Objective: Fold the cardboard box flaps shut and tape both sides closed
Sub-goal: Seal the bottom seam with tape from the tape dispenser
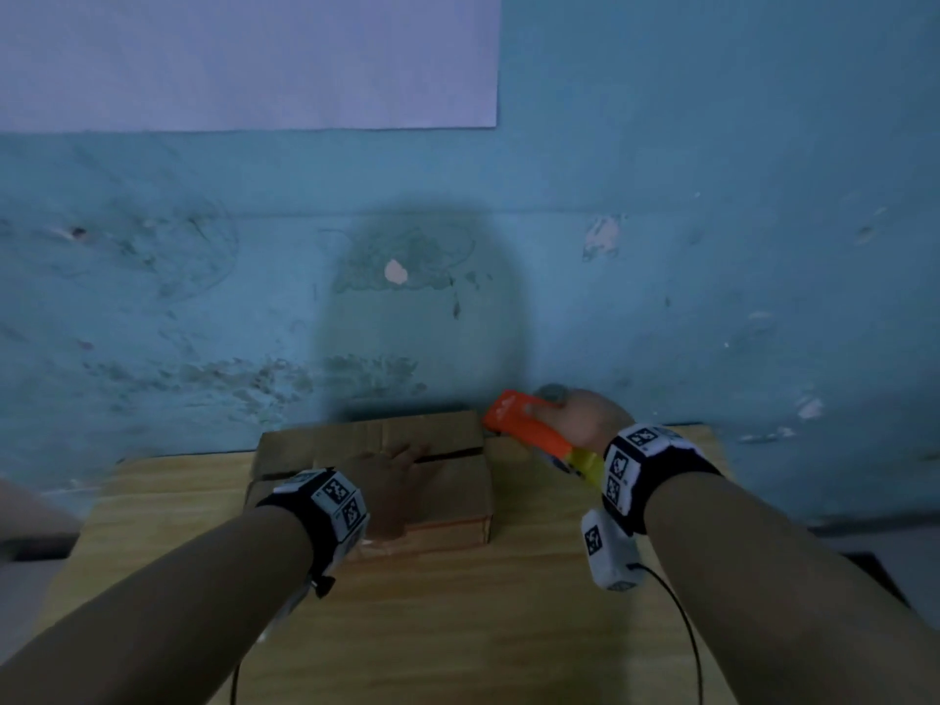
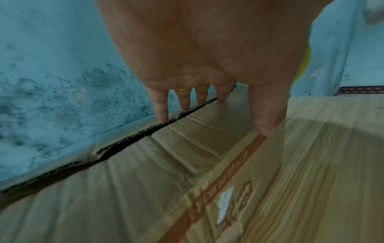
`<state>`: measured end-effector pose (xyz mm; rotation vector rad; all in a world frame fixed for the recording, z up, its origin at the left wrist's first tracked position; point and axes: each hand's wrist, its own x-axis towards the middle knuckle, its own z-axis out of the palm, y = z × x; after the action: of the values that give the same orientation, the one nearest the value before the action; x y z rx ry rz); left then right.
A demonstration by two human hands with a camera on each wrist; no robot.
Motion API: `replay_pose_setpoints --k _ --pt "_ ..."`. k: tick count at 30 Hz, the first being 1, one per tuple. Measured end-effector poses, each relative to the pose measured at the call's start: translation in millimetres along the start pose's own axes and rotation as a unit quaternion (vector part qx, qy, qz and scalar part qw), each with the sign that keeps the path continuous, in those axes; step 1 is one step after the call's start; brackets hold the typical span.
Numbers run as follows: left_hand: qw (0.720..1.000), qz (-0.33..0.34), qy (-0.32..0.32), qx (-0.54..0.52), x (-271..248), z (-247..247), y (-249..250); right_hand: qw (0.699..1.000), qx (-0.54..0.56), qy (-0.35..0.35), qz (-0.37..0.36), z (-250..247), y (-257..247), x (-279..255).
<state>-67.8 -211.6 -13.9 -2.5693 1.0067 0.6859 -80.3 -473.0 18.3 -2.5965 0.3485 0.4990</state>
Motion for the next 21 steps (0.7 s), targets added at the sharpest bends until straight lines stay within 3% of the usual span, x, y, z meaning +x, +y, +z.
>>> replay_pose_setpoints --k 5,9,12,15,21 --pt "0.999 -0.018 -0.012 -0.036 -24.5 16.3 -41.3 0.997 -0.002 0.073 -0.015 -8.1 -48.4 -14.2" --pt "0.998 -0.053 -0.034 -0.013 -47.8 34.1 -69.5 0.972 0.221 0.068 -0.049 7.0 -97.6 -20.9" --pt "0.997 -0.06 -0.031 -0.031 -63.1 54.4 -99.1 0.951 0.299 0.018 -0.078 27.2 -140.7 -24.2" --pt "0.999 -0.038 -0.028 0.007 -84.1 73.3 -124.8 0.95 0.297 -0.024 -0.092 50.7 -180.7 -21.8" --pt "0.997 -0.029 -0.016 0.065 -105.9 103.7 -157.9 0.98 0.161 -0.053 -0.104 83.6 -230.7 -18.2"
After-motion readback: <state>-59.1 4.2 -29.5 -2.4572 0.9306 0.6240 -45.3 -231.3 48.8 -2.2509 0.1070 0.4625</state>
